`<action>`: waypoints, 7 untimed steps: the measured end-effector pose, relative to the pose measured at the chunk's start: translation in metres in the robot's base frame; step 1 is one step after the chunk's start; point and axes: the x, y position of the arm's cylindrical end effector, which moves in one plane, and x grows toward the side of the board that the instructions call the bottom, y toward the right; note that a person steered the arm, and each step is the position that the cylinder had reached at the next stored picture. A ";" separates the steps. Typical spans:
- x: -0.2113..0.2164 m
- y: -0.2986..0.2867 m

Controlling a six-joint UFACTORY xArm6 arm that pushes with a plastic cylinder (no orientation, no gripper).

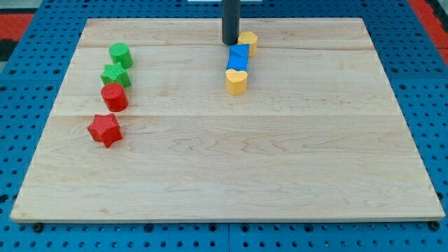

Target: Move yellow heart towards bottom right

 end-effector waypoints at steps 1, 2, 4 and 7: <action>-0.001 -0.013; -0.001 -0.089; 0.068 -0.034; 0.156 0.032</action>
